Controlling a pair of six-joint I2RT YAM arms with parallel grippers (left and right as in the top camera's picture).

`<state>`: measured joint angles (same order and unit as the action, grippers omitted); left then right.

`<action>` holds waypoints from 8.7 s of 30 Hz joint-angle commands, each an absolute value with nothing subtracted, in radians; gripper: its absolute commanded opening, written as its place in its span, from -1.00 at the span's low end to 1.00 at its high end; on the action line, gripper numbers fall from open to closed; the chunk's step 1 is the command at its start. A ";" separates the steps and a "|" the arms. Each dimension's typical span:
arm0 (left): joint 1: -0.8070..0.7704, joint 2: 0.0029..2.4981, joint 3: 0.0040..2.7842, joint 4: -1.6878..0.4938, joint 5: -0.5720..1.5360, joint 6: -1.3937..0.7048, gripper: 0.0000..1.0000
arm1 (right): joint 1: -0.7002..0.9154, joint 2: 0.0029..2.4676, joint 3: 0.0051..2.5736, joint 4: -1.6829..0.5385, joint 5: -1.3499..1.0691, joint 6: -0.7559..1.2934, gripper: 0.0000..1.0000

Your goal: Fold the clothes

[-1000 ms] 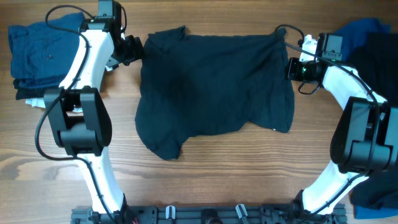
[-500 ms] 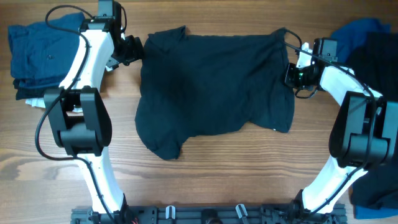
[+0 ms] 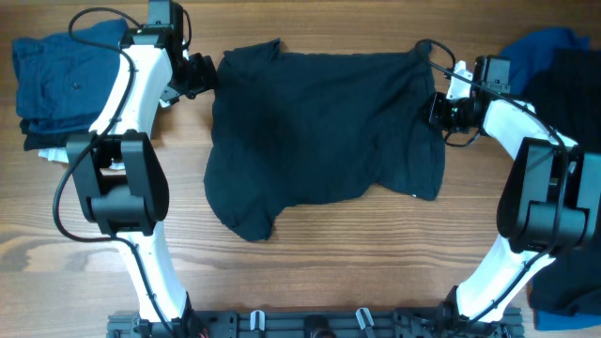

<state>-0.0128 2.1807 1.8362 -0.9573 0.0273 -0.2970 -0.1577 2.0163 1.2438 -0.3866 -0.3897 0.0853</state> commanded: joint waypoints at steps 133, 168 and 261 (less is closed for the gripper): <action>-0.006 2.196 1.826 -0.957 -0.001 -0.292 0.68 | -0.119 2.026 1.312 -0.404 -0.040 0.134 -0.91; -0.006 2.196 1.816 -0.954 -0.024 -0.292 0.81 | -0.150 1.861 1.235 -0.807 -0.146 0.226 -0.14; -0.006 2.196 1.816 -0.954 -0.028 -0.292 0.83 | -0.186 1.755 1.188 -0.638 -0.157 0.165 -0.91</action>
